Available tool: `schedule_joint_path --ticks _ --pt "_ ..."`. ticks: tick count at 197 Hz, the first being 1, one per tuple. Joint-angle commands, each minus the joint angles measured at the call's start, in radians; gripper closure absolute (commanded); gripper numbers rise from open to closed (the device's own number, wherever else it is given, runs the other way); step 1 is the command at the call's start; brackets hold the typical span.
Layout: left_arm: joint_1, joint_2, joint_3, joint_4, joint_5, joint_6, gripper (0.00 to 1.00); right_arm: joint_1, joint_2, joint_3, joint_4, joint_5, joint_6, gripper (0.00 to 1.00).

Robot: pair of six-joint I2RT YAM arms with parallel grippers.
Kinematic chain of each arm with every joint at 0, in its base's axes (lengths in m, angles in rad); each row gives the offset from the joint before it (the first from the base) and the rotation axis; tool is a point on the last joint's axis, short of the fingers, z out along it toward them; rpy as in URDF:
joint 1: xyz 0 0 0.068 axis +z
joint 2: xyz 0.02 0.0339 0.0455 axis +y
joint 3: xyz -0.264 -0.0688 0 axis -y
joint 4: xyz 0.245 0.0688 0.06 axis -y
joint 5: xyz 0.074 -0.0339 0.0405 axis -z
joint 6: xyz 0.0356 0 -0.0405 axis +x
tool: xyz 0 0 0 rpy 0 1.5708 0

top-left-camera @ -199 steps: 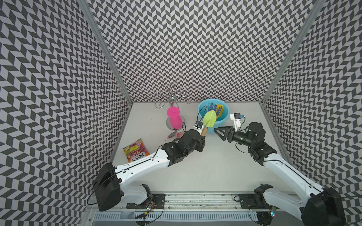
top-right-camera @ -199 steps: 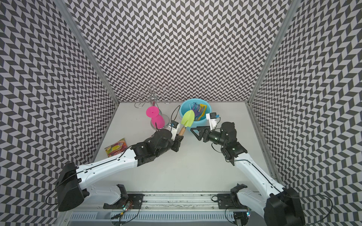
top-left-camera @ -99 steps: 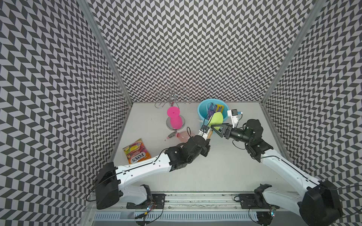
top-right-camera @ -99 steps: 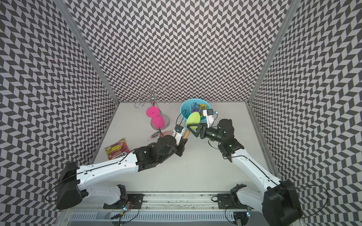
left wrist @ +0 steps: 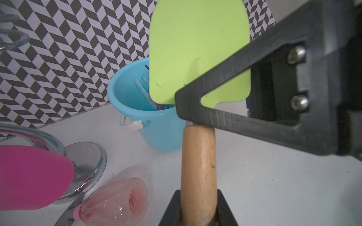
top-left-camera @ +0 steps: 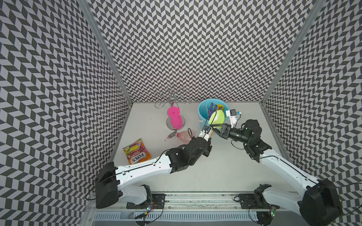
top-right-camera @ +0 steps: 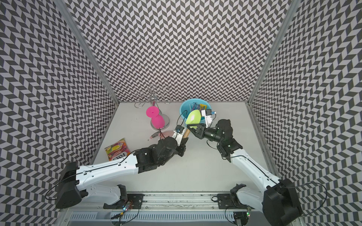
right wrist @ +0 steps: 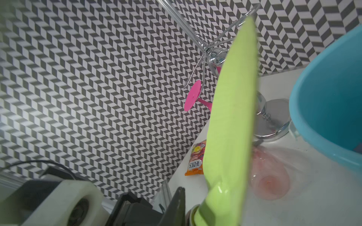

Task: Organize the gardening tools
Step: Pick up the gardening tool from the center of the board, then place the gardening tool in the container.

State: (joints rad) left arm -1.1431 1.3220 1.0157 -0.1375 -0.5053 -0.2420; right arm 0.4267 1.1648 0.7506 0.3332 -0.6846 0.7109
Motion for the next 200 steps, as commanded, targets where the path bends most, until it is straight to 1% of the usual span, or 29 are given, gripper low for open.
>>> schedule_joint_path --ticks 1,8,20,27,34,48,61,70,81,91,123,149,169,185,200 --pt "-0.011 0.003 0.03 0.062 -0.022 0.027 1.0 0.012 0.017 0.01 0.064 -0.017 0.006 0.9" --pt "-0.012 0.001 0.028 0.062 -0.022 0.029 1.0 0.01 0.02 0.013 0.063 -0.013 0.007 0.96" --pt "-0.013 0.001 0.026 0.063 -0.023 0.033 0.97 0.01 0.027 0.019 0.061 -0.01 0.007 0.97" --pt "-0.013 0.002 0.026 0.064 -0.026 0.034 0.95 0.011 0.032 0.022 0.06 -0.01 0.005 1.0" --pt "-0.012 0.001 0.025 0.062 -0.028 0.035 0.92 0.01 0.035 0.026 0.061 -0.008 0.003 1.0" --pt "-0.012 0.0 0.024 0.061 -0.035 0.04 0.91 0.01 0.045 0.032 0.063 -0.005 0.001 1.0" --pt "-0.012 -0.001 0.021 0.066 -0.035 0.048 0.86 0.011 0.056 0.042 0.061 -0.004 0.0 1.0" --pt "-0.013 -0.003 0.021 0.069 -0.035 0.05 0.78 0.01 0.062 0.045 0.063 -0.005 -0.001 1.0" --pt "-0.012 -0.003 0.021 0.072 -0.042 0.057 0.65 0.01 0.066 0.05 0.064 0.0 -0.003 1.0" --pt "-0.012 -0.002 0.022 0.07 -0.048 0.062 0.59 0.01 0.066 0.055 0.063 0.008 -0.005 1.0" --pt "-0.004 -0.012 0.022 0.069 -0.047 0.071 0.3 0.01 0.068 0.083 0.038 0.049 -0.028 1.0" --pt "0.012 -0.044 0.01 0.068 -0.017 0.07 0.28 0.007 0.077 0.108 0.022 0.085 -0.04 1.0" --pt "0.024 -0.074 0.004 0.041 -0.016 0.061 0.25 0.0 0.089 0.136 0.004 0.11 -0.053 1.0" --pt "0.038 -0.115 -0.012 0.021 -0.015 0.045 0.22 -0.01 0.103 0.168 -0.016 0.141 -0.069 1.0" --pt "0.058 -0.159 -0.035 0.002 -0.005 0.027 0.22 -0.023 0.117 0.208 -0.037 0.184 -0.088 1.0"
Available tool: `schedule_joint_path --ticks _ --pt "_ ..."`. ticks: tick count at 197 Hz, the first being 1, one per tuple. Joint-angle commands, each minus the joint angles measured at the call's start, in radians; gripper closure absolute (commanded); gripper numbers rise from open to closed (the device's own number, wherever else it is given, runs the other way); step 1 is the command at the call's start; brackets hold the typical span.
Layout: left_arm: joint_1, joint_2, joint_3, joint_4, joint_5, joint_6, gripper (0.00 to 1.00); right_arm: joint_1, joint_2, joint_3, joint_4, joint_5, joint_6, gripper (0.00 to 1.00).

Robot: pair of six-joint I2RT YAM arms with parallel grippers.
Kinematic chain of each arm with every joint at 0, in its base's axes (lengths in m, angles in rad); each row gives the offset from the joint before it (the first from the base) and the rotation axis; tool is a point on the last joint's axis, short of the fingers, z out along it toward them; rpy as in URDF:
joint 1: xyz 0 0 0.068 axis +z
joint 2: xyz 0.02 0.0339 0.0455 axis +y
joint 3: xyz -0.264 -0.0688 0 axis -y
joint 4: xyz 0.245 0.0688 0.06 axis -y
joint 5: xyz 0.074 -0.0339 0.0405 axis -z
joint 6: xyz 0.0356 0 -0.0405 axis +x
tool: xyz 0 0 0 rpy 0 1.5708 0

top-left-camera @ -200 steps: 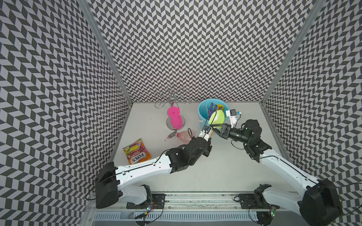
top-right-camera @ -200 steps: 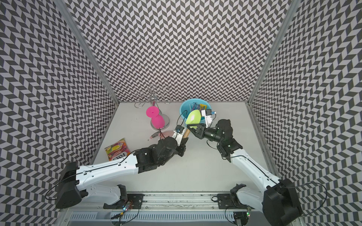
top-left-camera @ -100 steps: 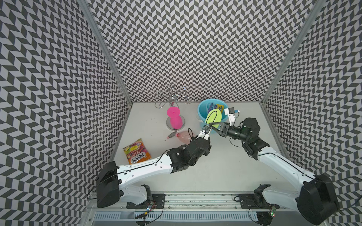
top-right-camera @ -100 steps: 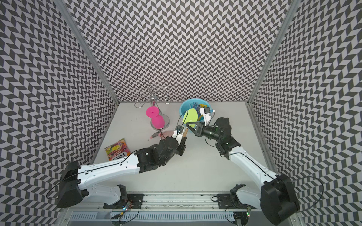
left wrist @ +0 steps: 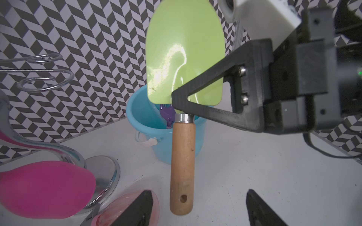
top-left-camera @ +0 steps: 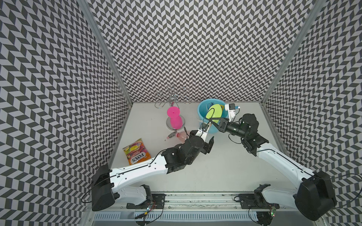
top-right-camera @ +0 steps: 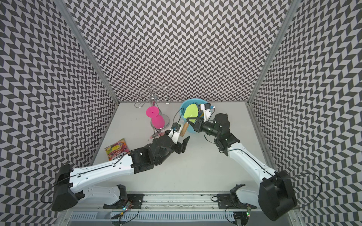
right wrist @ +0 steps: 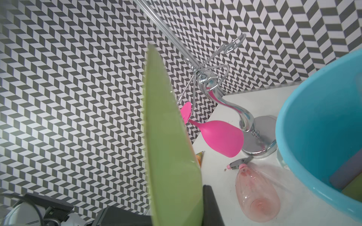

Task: Organize the gardening tools
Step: Place the gardening tool in the container.

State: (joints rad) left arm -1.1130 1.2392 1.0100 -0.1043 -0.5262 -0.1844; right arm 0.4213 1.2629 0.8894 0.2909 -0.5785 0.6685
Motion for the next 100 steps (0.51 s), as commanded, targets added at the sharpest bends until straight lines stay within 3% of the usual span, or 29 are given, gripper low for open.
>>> schedule_joint_path --ticks 1,60,100 --pt "0.03 -0.079 -0.032 -0.033 0.017 -0.03 0.22 -0.019 0.019 0.072 0.004 0.081 -0.044 1.0" --pt "0.108 -0.274 -0.135 -0.159 0.006 -0.148 0.22 -0.075 0.144 0.257 -0.071 0.313 -0.128 1.0" --pt "0.122 -0.357 -0.178 -0.228 -0.02 -0.205 0.23 -0.076 0.28 0.379 -0.098 0.407 -0.222 1.0"
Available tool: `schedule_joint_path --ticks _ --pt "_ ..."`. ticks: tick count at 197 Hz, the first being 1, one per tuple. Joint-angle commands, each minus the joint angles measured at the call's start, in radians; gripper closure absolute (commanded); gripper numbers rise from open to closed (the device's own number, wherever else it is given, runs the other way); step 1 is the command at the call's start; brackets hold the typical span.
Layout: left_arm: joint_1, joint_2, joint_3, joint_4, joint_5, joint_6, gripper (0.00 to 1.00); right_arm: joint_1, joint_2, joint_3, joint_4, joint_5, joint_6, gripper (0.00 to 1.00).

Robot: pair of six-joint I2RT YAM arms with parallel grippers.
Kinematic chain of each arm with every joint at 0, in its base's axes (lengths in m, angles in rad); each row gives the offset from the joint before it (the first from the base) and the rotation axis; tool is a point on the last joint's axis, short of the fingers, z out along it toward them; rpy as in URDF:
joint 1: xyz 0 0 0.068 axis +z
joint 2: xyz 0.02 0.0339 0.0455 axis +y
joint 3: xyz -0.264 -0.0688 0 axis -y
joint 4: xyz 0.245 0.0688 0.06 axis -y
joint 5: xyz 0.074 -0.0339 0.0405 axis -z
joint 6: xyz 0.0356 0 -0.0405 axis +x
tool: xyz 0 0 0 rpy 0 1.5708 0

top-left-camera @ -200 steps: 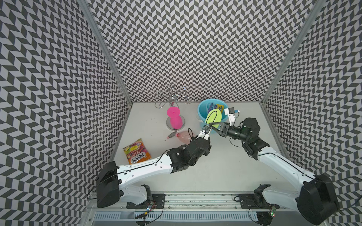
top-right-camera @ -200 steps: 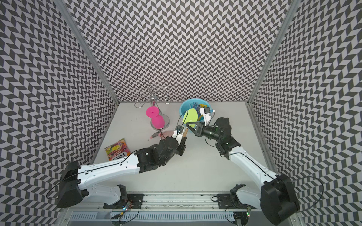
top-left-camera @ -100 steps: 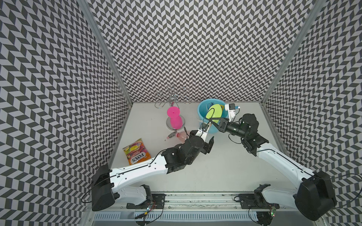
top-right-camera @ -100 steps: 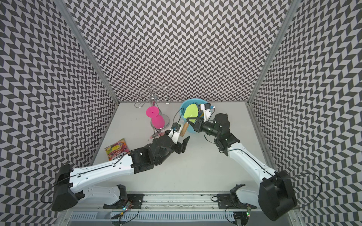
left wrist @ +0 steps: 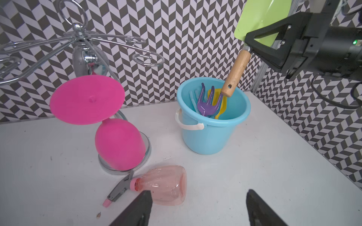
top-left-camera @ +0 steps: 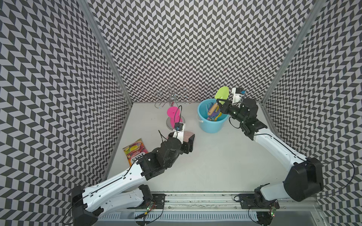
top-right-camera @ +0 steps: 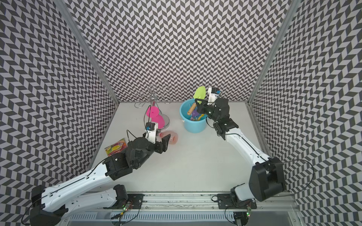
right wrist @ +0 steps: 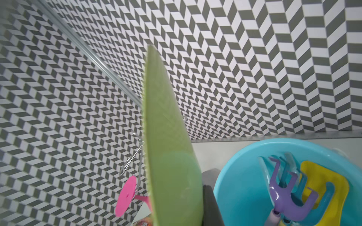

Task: Organize the gardening tools
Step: Place the gardening tool in the container.

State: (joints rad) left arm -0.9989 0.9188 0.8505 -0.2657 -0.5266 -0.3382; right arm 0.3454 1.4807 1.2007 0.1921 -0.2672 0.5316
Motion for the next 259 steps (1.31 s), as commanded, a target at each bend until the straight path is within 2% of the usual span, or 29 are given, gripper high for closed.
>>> schedule_joint_path --ticks 1,25,80,116,195,216,244,259 --pt "0.009 -0.037 -0.019 -0.067 -0.02 -0.051 0.23 0.0 0.065 0.072 0.0 0.097 -0.087 1.0" --pt "0.014 -0.057 -0.033 -0.098 -0.028 -0.105 0.23 0.0 0.15 0.129 -0.005 0.136 -0.135 1.0" --pt "0.034 -0.063 -0.056 -0.124 -0.026 -0.15 0.23 0.014 0.302 0.222 -0.043 0.126 -0.193 1.0" --pt "0.054 -0.049 -0.068 -0.119 -0.006 -0.167 0.22 0.039 0.361 0.235 -0.062 0.134 -0.231 1.0" --pt "0.164 -0.038 -0.093 -0.094 0.104 -0.183 0.22 0.058 0.425 0.24 -0.082 0.123 -0.242 0.97" --pt "0.193 -0.034 -0.095 -0.092 0.134 -0.185 0.22 0.059 0.429 0.247 -0.089 0.129 -0.247 0.89" --pt "0.229 -0.026 -0.099 -0.09 0.17 -0.187 0.22 0.062 0.421 0.258 -0.102 0.139 -0.248 0.62" --pt "0.243 -0.025 -0.099 -0.089 0.183 -0.187 0.22 0.064 0.403 0.262 -0.107 0.146 -0.249 0.54"
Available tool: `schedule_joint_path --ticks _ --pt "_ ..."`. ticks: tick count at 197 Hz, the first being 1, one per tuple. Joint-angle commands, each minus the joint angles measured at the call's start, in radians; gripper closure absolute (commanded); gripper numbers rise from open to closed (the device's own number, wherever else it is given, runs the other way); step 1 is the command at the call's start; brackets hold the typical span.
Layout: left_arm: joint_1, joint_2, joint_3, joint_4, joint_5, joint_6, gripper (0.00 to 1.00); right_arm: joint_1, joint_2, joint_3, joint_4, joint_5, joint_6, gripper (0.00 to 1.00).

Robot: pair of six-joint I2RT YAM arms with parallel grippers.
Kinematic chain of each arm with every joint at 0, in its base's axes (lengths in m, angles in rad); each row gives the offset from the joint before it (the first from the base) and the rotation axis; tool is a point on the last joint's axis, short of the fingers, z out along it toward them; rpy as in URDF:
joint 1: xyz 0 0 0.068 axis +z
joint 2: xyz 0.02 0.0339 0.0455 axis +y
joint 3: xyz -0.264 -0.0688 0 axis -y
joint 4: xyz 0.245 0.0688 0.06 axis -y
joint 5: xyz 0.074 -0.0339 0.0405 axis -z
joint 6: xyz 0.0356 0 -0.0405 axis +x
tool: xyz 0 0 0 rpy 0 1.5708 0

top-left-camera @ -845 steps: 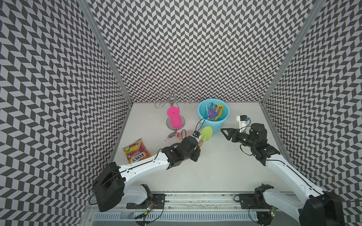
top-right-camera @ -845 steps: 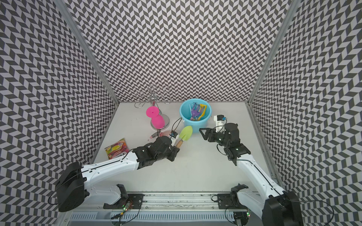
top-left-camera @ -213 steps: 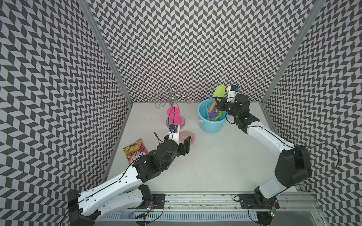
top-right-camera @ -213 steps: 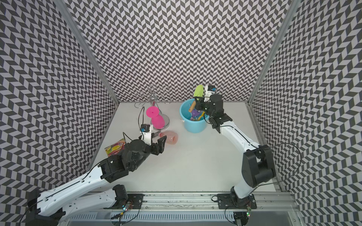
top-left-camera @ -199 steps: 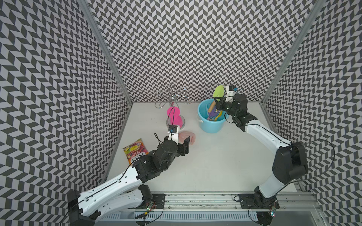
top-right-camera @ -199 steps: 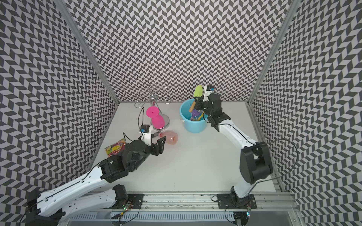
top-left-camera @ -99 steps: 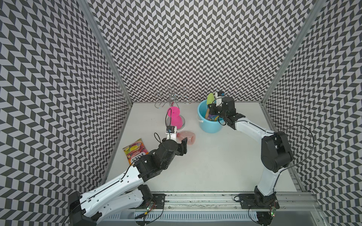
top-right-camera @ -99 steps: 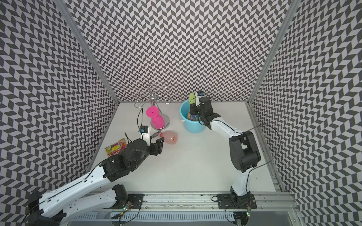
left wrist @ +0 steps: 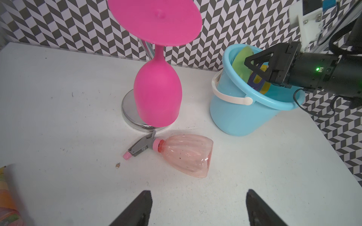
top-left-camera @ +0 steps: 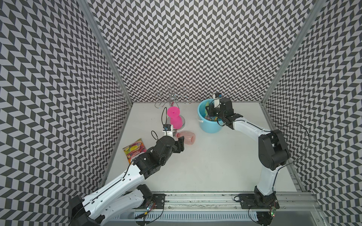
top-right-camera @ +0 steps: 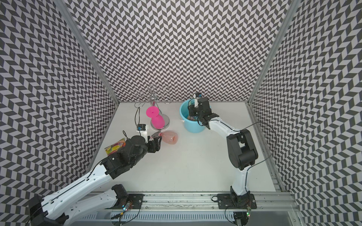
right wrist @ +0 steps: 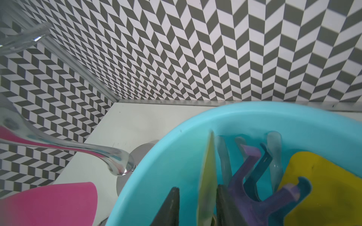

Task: Organize the gardening tools
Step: Place the gardening tool in the container.

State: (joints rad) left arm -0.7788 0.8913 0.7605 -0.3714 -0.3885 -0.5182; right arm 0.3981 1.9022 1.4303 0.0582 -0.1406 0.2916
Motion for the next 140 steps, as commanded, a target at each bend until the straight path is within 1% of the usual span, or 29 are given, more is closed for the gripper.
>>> schedule_joint_path --ticks 1,13,59,75,81,82,83,84,85,86,87,89,99,102,104,140 --pt "0.024 0.003 -0.01 0.018 0.046 -0.007 0.22 0.011 -0.019 0.032 0.028 0.019 -0.008 0.53" --pt "0.035 0.005 -0.012 0.024 0.06 -0.005 0.22 0.012 -0.04 0.032 0.028 0.021 -0.011 0.51" --pt "0.073 0.023 -0.014 0.044 0.105 -0.002 0.22 0.011 -0.113 0.033 -0.002 0.021 -0.02 0.48" --pt "0.086 0.029 -0.014 0.048 0.116 -0.004 0.21 0.011 -0.145 0.025 -0.015 0.022 -0.022 0.43" --pt "0.091 0.032 -0.012 0.047 0.122 -0.005 0.2 0.012 -0.16 0.018 -0.016 0.024 -0.018 0.39" --pt "0.092 0.033 -0.012 0.047 0.124 -0.005 0.2 0.012 -0.163 0.015 -0.016 0.024 -0.018 0.36" --pt "0.093 0.033 -0.012 0.048 0.125 -0.004 0.2 0.012 -0.164 0.014 -0.015 0.024 -0.017 0.32" --pt "0.094 0.033 -0.012 0.049 0.126 -0.004 0.19 0.013 -0.168 0.012 -0.015 0.024 -0.016 0.23" --pt "0.095 0.034 -0.013 0.048 0.127 -0.004 0.18 0.013 -0.171 0.01 -0.015 0.023 -0.018 0.12" --pt "0.096 0.034 -0.012 0.048 0.127 -0.005 0.18 0.013 -0.172 0.009 -0.013 0.022 -0.017 0.06" --pt "0.097 0.035 -0.012 0.048 0.127 -0.006 0.17 0.013 -0.174 0.008 -0.014 0.022 -0.016 0.03" --pt "0.097 0.035 -0.013 0.048 0.128 -0.005 0.16 0.013 -0.18 0.005 -0.011 0.021 -0.016 0.0" --pt "0.106 0.035 -0.011 0.048 0.13 -0.006 0.11 0.014 -0.211 -0.019 -0.002 0.013 -0.012 0.0" --pt "0.107 0.033 -0.012 0.049 0.132 -0.005 0.06 0.013 -0.221 -0.025 0.0 0.009 -0.012 0.01" --pt "0.108 0.032 -0.011 0.049 0.133 -0.004 0.05 0.014 -0.227 -0.031 0.001 0.007 -0.011 0.0" --pt "0.144 0.025 0.005 0.033 0.137 0.011 0.03 0.041 -0.324 -0.094 -0.001 -0.069 -0.009 0.0"
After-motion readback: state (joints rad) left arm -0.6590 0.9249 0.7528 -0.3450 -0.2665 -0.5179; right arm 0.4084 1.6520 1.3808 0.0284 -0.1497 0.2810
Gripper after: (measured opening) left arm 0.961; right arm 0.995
